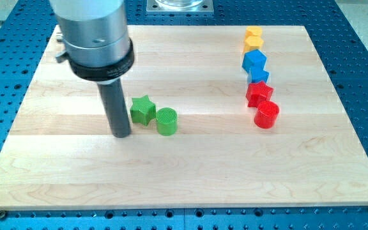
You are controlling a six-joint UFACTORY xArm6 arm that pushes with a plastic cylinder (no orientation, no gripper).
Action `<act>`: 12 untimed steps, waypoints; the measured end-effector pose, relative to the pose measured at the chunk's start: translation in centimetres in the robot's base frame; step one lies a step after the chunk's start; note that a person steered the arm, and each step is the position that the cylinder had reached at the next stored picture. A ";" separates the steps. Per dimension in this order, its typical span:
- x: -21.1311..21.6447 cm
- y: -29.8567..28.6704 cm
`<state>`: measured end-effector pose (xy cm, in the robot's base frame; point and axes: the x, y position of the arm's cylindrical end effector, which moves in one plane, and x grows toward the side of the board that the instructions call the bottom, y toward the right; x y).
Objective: Place the green star below the red circle
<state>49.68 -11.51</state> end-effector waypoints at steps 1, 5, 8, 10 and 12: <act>-0.8 -0.4; -3.7 3.1; -1.1 10.0; 3.0 7.3; 6.0 11.1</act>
<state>55.70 -0.38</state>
